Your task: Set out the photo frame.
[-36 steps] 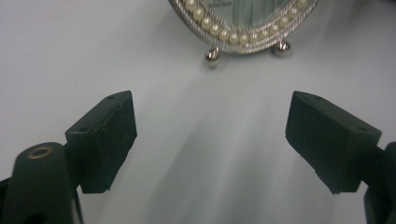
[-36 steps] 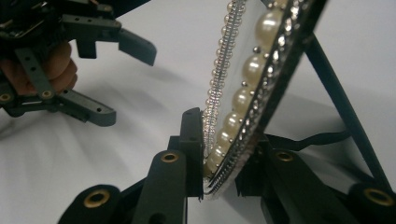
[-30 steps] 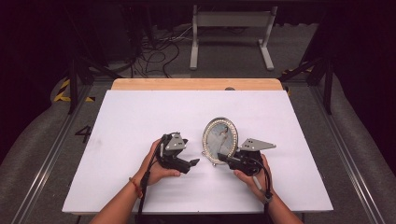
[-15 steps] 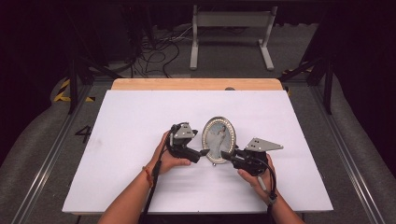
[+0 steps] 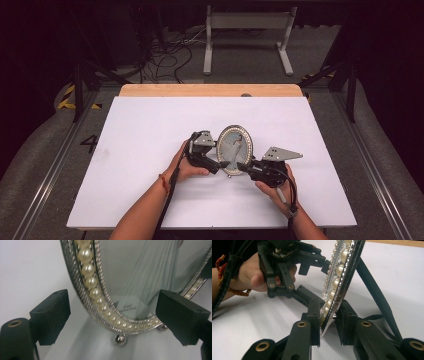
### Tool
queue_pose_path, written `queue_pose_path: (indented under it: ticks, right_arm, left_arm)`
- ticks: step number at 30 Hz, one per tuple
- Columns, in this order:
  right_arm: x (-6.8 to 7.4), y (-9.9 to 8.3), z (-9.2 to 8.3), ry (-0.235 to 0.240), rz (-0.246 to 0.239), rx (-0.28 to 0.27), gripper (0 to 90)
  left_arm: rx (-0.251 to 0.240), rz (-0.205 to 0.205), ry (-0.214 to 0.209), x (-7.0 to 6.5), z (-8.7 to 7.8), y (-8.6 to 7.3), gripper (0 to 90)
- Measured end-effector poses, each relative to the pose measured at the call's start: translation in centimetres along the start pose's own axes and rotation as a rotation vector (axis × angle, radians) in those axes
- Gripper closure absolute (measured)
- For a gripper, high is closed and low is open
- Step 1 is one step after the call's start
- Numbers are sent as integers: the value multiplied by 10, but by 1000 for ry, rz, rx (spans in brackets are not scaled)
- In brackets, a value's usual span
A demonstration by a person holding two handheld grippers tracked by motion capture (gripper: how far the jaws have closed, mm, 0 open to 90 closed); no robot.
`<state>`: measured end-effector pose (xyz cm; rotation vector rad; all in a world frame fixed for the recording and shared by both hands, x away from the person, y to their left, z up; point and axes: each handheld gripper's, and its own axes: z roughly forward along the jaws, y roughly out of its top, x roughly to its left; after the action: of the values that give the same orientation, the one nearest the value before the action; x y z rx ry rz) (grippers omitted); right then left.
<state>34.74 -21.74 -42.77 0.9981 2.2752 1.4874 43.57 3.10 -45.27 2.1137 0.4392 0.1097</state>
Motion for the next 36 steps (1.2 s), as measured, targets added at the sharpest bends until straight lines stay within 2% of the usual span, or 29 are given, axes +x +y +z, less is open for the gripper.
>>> queue_pose_path:
  ticks: [3, 5, 6, 8, 10, 17, 21, 24, 26, 29, 34, 36]
  right_arm:
    - [0, 0, 0, -5, -2, 1, 749]
    - [0, 0, -1, -14, -4, 3, 748]
    - [0, 0, -1, -14, -4, 3, 748]
    - [1, 1, -1, -25, -4, 4, 744]
    - [1, 0, -2, -34, -5, 3, 741]
    - [0, 0, -1, -81, 13, 0, 729]
    - [-4, -1, 2, -86, 63, -24, 736]
    - [-1, 0, 6, -96, 70, -39, 729]
    - [1, 1, 8, -114, 58, -40, 716]
    - [3, 1, 6, -145, 51, -35, 658]
    - [4, 0, -6, -165, 21, -60, 661]
    - [6, 0, -13, -171, 2, -59, 670]
  left_arm:
    - [-6, 12, -13, -1, 1, 1, 145]
    - [-3, 21, -22, -2, 0, 1, 230]
    - [-4, 27, -36, -3, -1, 1, 230]
    - [6, 32, -18, -5, -3, 2, 279]
    - [6, 24, -20, -4, -5, 1, 331]
    - [16, 31, 6, -5, -15, -2, 488]
    - [43, 36, 39, -11, -21, -5, 503]
    - [53, 33, 39, -9, -24, -9, 534]
    - [40, 18, 34, -9, -25, -11, 543]
    - [22, 18, 32, -10, -24, -9, 516]
    - [-28, 15, 59, -12, -22, -5, 419]
    - [-47, 15, 66, -13, -23, -4, 422]
